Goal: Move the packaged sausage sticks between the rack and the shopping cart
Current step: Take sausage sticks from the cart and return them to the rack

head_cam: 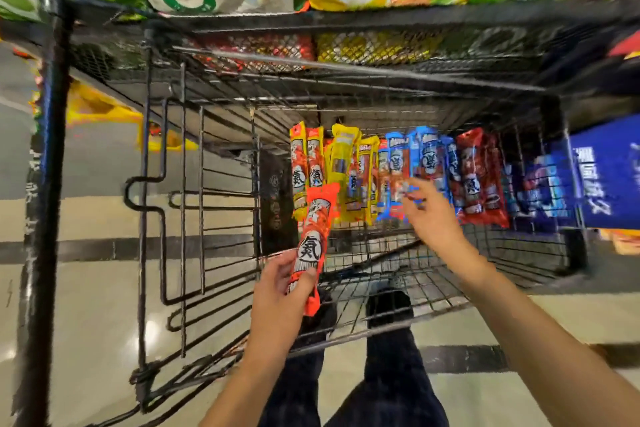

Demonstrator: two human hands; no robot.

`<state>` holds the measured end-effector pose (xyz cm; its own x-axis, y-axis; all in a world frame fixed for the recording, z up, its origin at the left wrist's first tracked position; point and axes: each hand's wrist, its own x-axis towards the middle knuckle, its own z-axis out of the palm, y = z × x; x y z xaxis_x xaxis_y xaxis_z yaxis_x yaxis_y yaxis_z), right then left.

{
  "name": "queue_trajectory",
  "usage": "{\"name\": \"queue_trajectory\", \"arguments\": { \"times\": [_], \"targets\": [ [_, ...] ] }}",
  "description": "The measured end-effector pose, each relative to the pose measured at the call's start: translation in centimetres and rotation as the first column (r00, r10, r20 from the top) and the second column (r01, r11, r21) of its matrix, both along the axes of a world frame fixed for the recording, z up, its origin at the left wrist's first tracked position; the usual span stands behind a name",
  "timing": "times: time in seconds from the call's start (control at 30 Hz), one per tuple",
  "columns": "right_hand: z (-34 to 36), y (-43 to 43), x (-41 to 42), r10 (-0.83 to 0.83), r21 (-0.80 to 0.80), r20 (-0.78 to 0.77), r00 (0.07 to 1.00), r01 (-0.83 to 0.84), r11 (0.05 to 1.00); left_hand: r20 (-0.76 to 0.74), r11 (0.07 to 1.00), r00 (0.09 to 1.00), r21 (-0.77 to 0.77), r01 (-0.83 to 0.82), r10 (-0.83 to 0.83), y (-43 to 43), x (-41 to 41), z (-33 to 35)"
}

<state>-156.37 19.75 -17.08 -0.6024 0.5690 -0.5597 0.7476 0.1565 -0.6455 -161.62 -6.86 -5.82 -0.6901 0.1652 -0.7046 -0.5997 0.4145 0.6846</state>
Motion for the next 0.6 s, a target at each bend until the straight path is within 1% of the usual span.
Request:
{"name": "queue_trajectory", "arguments": {
  "times": [0.07,0.13,0.17,0.2,0.23,0.27,0.3,0.37,0.43,0.5,0.53,0.57,0.6],
  "targets": [
    [1.6,3.4,5.2,0.020,0.111,0.030,0.999,-0.023,0.994,0.011,1.000,1.000,0.001,0.022,-0.022,2.3,1.0,-0.4],
    [2.9,6.9,10.0,0.085,0.311,0.042,0.995,-0.094,0.946,0.021,0.998,0.998,0.004,0.057,-0.058,4.9,2.1,-0.9],
    [3.3,8.7,12.1,0.135,0.422,0.092,0.987,-0.161,0.892,0.024,0.996,0.996,0.002,0.090,-0.090,6.2,2.6,-1.3],
    [3.7,10.4,13.9,0.177,0.515,0.184,0.967,-0.248,0.820,0.025,0.992,0.992,0.002,0.124,-0.124,7.6,3.1,-1.7],
    [3.6,12.3,15.7,0.194,0.569,0.262,0.945,-0.314,0.760,0.022,0.988,0.987,-0.001,0.156,-0.156,9.0,3.5,-2.0],
    [3.8,13.9,17.0,0.180,0.595,0.322,0.930,-0.346,0.725,0.013,0.983,0.983,0.005,0.185,-0.185,10.4,3.9,-2.4],
    [3.5,15.4,18.2,0.164,0.608,0.352,0.921,-0.359,0.708,0.006,0.978,0.978,0.013,0.209,-0.209,11.7,4.2,-2.7],
    [3.3,17.5,19.8,0.149,0.602,0.391,0.908,-0.375,0.705,-0.021,0.968,0.968,0.011,0.251,-0.251,14.3,4.6,-3.2],
    [2.6,18.6,20.7,0.157,0.576,0.395,0.905,-0.377,0.725,-0.049,0.953,0.952,-0.008,0.304,-0.304,16.7,5.0,-3.7],
    [1.6,18.7,21.0,0.153,0.486,0.335,0.930,-0.309,0.818,-0.069,0.928,0.926,-0.025,0.371,-0.372,18.9,5.5,-4.3],
    [1.5,18.4,20.9,0.110,0.408,0.289,0.951,-0.226,0.884,-0.072,0.919,0.916,-0.029,0.394,-0.395,20.1,5.7,-4.3],
    [1.1,18.2,20.9,0.047,0.338,0.253,0.966,-0.134,0.932,-0.072,0.911,0.908,-0.028,0.411,-0.412,21.3,5.9,-4.5],
    [1.0,18.0,20.8,-0.011,0.304,0.232,0.973,-0.062,0.951,-0.082,0.905,0.901,-0.022,0.425,-0.426,22.5,6.1,-4.7]
  ]
}}
